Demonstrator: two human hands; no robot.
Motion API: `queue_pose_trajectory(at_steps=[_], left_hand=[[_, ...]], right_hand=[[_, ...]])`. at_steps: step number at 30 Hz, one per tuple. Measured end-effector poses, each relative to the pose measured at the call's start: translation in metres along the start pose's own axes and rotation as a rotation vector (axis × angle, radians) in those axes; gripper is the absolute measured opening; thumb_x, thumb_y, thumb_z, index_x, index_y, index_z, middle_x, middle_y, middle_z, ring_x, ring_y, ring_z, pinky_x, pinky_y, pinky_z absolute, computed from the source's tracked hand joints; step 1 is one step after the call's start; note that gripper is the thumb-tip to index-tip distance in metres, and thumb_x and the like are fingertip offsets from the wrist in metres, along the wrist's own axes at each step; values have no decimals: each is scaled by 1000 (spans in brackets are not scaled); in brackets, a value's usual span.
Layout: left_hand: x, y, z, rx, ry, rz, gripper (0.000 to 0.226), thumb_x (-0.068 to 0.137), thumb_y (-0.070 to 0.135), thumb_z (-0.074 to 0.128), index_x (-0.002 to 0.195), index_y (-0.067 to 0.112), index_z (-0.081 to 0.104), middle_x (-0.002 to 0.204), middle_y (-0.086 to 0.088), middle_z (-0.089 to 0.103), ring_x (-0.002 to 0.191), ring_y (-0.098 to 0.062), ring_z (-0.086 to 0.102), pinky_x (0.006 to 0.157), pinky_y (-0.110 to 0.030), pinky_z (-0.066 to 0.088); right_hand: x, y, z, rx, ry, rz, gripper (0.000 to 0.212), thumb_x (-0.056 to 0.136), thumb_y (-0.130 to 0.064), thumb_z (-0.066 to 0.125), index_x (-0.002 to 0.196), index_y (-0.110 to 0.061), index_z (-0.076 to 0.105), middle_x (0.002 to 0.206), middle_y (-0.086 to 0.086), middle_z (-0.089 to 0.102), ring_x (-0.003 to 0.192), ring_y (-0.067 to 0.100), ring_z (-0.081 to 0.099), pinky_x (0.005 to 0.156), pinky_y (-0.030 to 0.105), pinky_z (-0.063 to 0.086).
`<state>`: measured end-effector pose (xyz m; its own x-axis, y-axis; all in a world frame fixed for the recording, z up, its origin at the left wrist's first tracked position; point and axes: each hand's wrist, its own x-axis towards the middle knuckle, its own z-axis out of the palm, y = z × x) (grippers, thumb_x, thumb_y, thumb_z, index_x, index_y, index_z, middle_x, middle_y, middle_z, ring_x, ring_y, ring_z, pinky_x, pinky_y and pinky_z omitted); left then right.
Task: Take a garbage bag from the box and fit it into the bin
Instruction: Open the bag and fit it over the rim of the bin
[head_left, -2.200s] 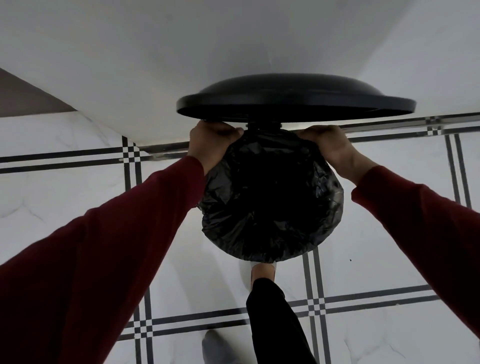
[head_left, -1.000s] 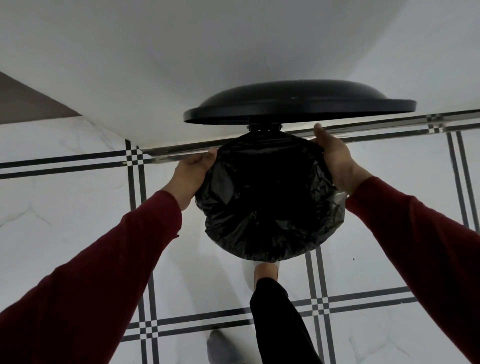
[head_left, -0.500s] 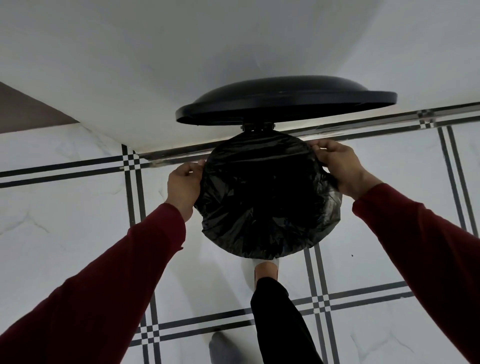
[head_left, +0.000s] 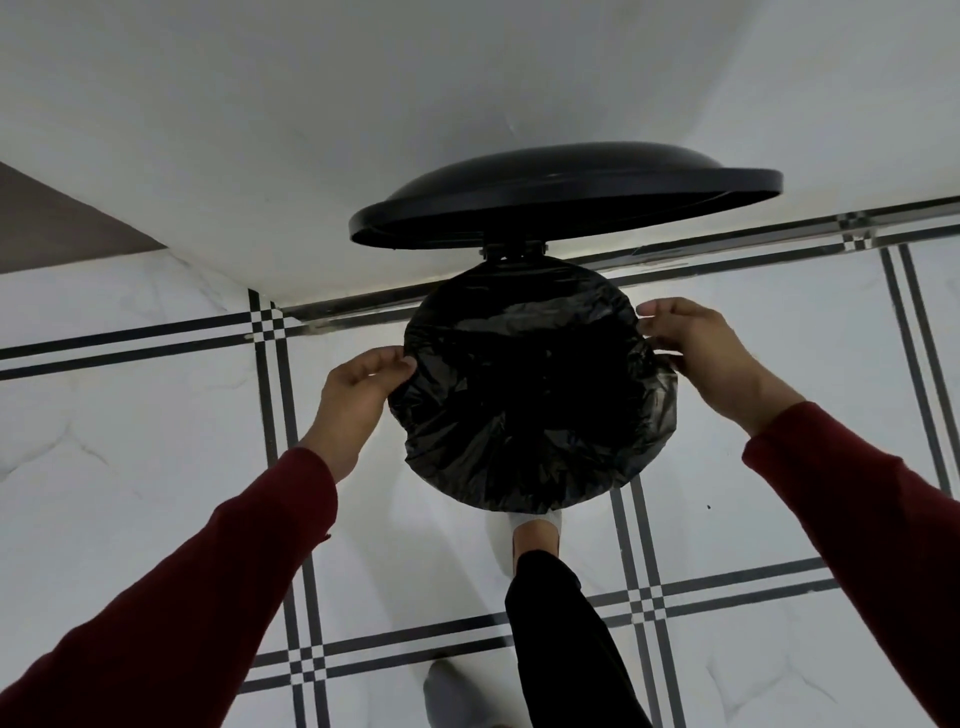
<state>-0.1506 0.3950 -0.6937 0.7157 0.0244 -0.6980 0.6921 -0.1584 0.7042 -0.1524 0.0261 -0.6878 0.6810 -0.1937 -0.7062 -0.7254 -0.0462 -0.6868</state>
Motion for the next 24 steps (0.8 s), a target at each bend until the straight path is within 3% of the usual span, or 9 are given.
queue_pose_trajectory(at_steps=[2,5,8,12,14,18,21,24], left_hand=[[-8,-5,5,-26,50,5,11,97,31,70,105,33,78,102,16,77,86,13,69,80,-21,45],[-15,-15,15,-99,85,-22,19,100,39,66,115,32,76,107,9,79,97,-6,71,85,-32,52],[-18,-22,27,-155,230,-30,30,96,43,70,114,20,73,93,2,77,86,-16,72,83,-38,60],[-25,-32,35,-212,384,-101,32,92,49,74,90,18,72,88,1,75,84,-18,71,88,-44,61],[-29,-36,38,-311,404,-184,31,93,47,74,99,16,73,97,-2,78,94,-23,75,90,-45,62],[-39,-40,46,-455,413,-250,35,98,36,71,121,10,67,112,-7,77,94,-21,73,93,-44,61],[-44,-41,46,-537,346,-275,32,103,31,64,126,10,68,122,-6,75,109,-23,73,95,-41,60],[-49,-43,42,-519,249,-340,27,101,35,63,121,21,74,122,2,75,110,-21,69,98,-42,57]], right_hand=[[-5,9,-2,34,-32,-19,31,88,2,56,117,0,67,103,11,71,90,20,65,75,28,50],[-11,15,0,134,1,-22,32,91,6,51,118,2,68,108,17,71,95,25,66,81,32,55],[-11,19,8,150,78,-20,26,93,6,51,109,3,71,101,19,71,92,29,67,88,41,56],[-19,20,18,123,183,30,25,90,7,51,100,-4,71,82,10,69,67,17,66,58,21,55],[-23,22,19,136,192,49,27,91,7,50,104,-3,72,81,8,70,61,13,65,50,17,50],[-28,29,20,156,238,50,25,90,0,51,102,-4,73,84,7,74,72,17,69,60,23,55],[-37,32,22,173,223,38,28,91,1,49,94,-10,75,76,-1,75,67,9,70,59,19,54],[-47,36,25,183,176,-8,32,93,-2,53,90,-19,80,87,0,79,83,13,73,74,23,57]])
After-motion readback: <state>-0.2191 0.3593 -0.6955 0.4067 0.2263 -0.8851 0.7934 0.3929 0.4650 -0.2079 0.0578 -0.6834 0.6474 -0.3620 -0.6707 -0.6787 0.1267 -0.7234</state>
